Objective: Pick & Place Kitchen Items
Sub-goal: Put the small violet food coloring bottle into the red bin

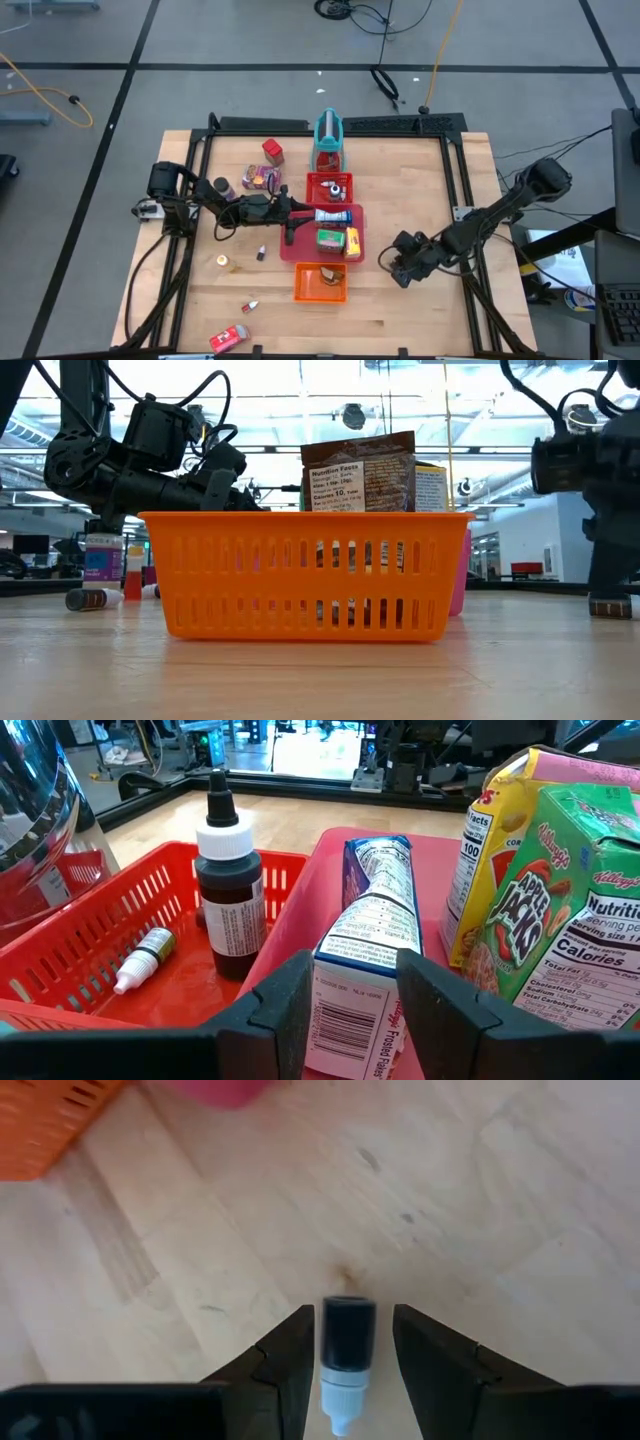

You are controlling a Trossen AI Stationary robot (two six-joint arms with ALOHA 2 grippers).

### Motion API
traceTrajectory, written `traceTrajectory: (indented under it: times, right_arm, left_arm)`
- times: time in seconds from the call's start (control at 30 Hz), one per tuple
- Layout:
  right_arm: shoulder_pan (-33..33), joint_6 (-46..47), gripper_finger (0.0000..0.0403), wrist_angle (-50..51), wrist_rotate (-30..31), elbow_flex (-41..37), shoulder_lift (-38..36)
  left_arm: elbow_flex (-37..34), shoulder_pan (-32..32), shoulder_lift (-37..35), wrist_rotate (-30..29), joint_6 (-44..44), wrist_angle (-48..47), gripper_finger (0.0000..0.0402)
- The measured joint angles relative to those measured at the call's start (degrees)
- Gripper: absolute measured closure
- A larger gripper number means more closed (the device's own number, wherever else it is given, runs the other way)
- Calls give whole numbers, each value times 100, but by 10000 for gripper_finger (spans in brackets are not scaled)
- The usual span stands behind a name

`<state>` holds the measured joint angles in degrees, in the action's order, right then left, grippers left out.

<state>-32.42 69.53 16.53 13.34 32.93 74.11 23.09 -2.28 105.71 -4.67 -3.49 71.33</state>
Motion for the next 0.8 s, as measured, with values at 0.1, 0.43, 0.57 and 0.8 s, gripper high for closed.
traceTrajectory:
  times: [0.1, 0.43, 0.57, 0.8]
  right_arm:
    - [-43, 132, 273, 4, -20, 0, 142]
    - [-331, 572, 277, 74, 188, 28, 798]
    - [-334, 626, 311, 181, 176, 22, 942]
    - [-332, 610, 359, 118, 188, 13, 948]
  left_arm:
    - [0, 0, 0, 0, 2, -2, 254]
    - [0, 0, 2, -1, 26, 0, 254]
    - [0, 0, 4, -3, 32, 0, 254]
    - [0, 0, 4, -36, 26, 0, 254]
